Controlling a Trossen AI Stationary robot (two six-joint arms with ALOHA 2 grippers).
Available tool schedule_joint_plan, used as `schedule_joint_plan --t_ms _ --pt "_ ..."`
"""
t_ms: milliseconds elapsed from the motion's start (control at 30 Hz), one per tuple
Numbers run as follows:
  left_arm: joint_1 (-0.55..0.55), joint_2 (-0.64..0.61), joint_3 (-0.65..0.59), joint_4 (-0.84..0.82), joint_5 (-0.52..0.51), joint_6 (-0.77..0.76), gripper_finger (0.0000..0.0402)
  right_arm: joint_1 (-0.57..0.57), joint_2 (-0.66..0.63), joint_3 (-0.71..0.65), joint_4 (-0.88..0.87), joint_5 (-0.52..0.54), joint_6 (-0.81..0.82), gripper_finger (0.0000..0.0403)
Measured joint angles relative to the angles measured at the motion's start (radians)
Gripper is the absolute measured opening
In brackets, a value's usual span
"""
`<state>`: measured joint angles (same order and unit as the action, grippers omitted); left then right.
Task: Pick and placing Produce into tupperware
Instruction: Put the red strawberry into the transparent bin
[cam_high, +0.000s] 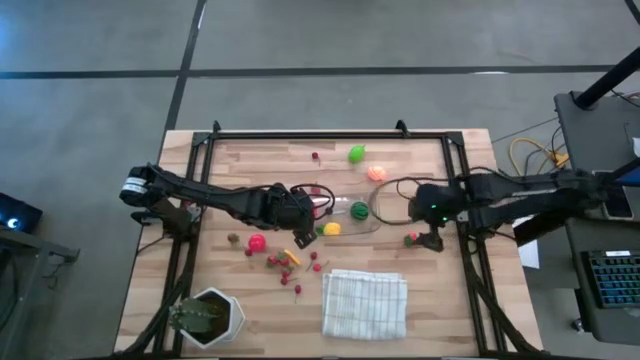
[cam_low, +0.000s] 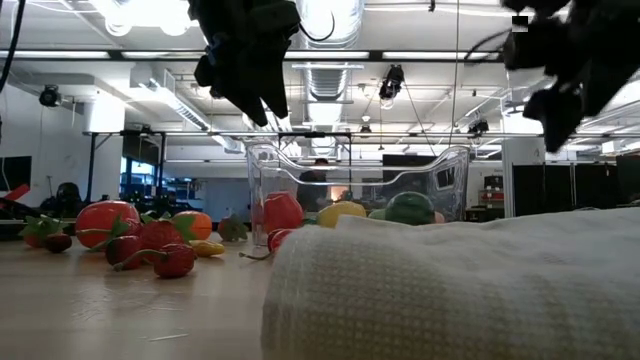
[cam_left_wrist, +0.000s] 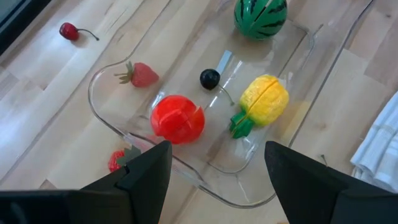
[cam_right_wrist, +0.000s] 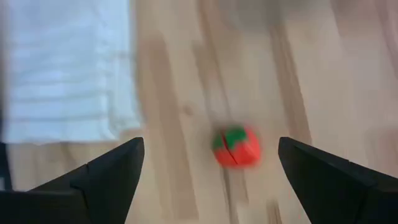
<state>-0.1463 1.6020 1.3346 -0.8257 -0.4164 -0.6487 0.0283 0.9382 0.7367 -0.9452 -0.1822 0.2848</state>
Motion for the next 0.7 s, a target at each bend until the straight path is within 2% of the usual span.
schedule_joint_plan --t_ms 100,333,500,700 --pt "0.0 0.0 -0.002 0.004 0.0 0.0 0.0242 0.002 0.075 0.008 -0.052 -0.008 0.027 0.0363" --pt "-0.002 0.0 -0.019 0.006 0.0 0.0 0.0242 0.022 0.206 0.005 -0.035 -0.034 0.03 0.0363" --pt "-0.005 0.0 -0.025 0.007 0.0 0.0 0.0242 0.022 0.264 0.013 -0.037 -0.037 0.123 0.0363" --pt "-0.008 0.0 -0.027 0.009 0.0 -0.016 0.0242 0.022 0.29 0.04 -0.036 -0.037 0.128 0.0363"
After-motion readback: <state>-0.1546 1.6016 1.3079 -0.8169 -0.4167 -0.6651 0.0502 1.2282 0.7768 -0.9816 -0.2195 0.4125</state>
